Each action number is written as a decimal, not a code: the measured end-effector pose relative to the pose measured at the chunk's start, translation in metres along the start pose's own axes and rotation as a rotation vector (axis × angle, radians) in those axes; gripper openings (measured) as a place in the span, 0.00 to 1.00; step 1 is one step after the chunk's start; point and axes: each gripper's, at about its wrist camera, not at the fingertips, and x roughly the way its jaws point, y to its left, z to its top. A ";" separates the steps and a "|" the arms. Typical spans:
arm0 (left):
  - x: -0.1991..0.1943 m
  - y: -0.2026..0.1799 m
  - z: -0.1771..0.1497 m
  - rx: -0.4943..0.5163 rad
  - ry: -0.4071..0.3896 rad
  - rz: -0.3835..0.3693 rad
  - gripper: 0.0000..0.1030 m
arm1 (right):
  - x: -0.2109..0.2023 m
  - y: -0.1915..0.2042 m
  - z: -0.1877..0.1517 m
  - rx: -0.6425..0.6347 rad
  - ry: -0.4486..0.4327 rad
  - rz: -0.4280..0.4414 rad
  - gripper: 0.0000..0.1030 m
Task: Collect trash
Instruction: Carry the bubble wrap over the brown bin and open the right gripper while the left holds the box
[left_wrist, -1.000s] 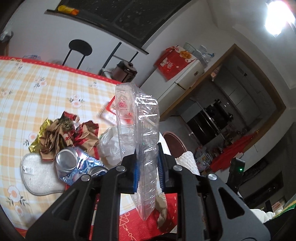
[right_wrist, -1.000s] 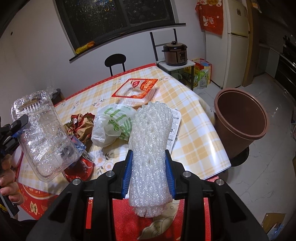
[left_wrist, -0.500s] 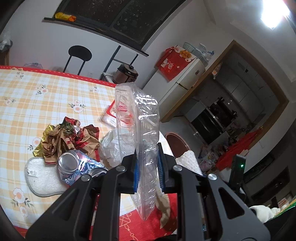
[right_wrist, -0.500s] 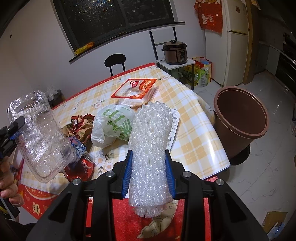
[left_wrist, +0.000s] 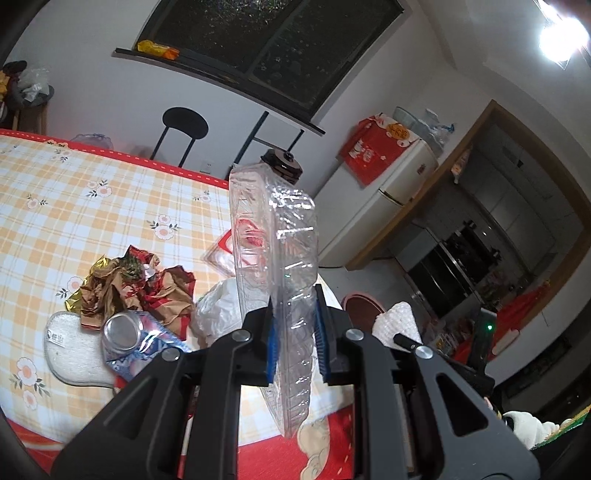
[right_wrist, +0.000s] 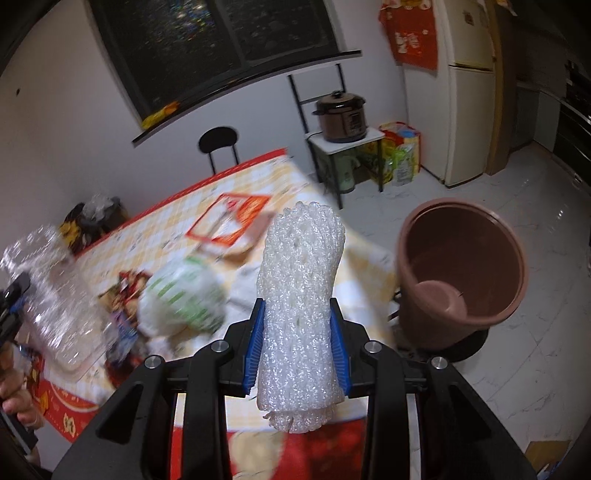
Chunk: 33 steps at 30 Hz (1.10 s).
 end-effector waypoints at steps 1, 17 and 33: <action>0.002 -0.004 0.000 -0.004 -0.007 0.009 0.19 | 0.002 -0.008 0.005 0.004 -0.005 -0.006 0.32; 0.042 -0.068 -0.020 -0.068 -0.036 0.117 0.19 | 0.038 -0.169 0.070 0.146 -0.003 -0.096 0.33; 0.075 -0.113 -0.037 -0.059 -0.043 0.135 0.19 | 0.036 -0.205 0.122 0.087 -0.083 -0.122 0.85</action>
